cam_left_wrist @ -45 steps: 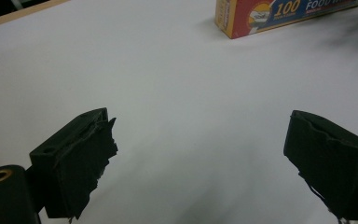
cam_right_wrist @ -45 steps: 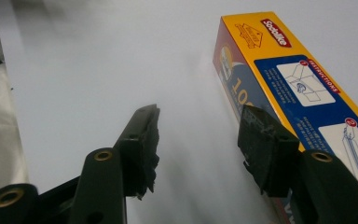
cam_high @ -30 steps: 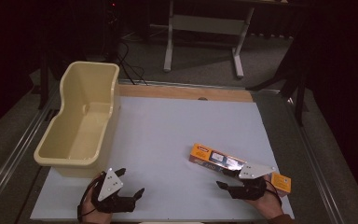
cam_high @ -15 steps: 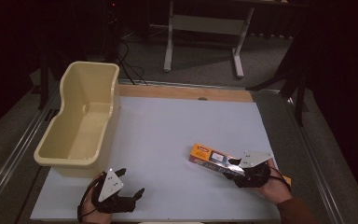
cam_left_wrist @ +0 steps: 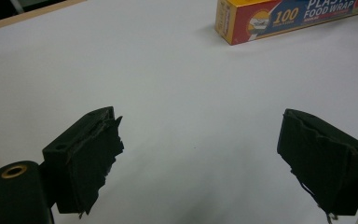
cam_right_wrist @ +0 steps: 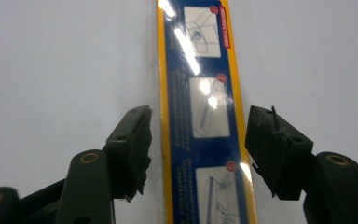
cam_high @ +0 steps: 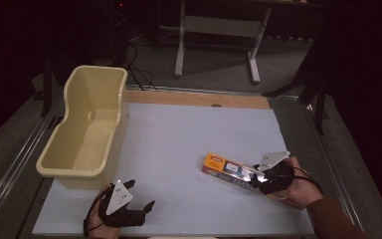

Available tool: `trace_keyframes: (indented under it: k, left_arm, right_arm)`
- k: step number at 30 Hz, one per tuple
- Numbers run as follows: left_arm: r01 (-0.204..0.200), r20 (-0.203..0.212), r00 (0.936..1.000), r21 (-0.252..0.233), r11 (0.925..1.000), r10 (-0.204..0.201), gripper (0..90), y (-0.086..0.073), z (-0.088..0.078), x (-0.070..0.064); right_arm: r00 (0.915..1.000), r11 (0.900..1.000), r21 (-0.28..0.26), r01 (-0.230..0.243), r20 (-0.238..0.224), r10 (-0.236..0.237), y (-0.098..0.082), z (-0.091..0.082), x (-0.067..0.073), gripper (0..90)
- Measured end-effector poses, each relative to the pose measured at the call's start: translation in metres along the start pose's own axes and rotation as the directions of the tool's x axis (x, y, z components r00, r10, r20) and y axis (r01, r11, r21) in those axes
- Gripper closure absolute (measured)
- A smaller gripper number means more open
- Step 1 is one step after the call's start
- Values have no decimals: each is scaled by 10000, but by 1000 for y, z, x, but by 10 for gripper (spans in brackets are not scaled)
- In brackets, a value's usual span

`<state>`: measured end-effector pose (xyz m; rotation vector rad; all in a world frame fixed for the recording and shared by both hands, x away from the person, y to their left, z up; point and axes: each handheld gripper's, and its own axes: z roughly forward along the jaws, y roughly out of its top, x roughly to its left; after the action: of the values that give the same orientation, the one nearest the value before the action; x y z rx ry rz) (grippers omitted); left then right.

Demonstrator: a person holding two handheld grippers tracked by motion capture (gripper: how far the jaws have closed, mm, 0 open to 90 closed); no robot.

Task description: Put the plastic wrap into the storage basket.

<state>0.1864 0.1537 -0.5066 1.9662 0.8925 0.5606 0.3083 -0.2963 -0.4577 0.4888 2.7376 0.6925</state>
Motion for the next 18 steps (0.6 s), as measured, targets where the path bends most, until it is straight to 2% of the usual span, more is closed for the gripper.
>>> trace_keyframes:
  k: [7,8,11,12,14,15,18]
  left_arm:
    - [13,-6,10000,7,10000,-13,129,0,0,0]
    - [40,14,10000,12,10000,-40,131,0,0,0]
    - [21,16,10000,30,10000,-21,137,0,1,0]
    - [21,16,10000,30,10000,-21,138,0,1,0]
    - [36,27,10000,32,10000,-36,139,0,1,0]
    - [33,40,10000,32,10000,-33,140,0,1,0]
    - [13,64,10000,25,10000,-13,140,0,1,0]
  right_arm:
    - [9993,9958,898,186,-335,-157,7,3,-8,360]
    - [9991,9928,1184,192,-406,-144,9,5,-11,318]
    - [9977,9867,1609,223,-673,-116,10,9,-15,289]
    - [9977,9867,1609,223,-673,-116,10,9,-15,289]
    - [9966,9810,1925,248,-815,-92,12,12,-16,285]
    - [9945,9751,2185,373,-1037,-148,13,16,-17,284]
    - [9927,9693,2412,481,-1191,-196,15,20,-17,287]
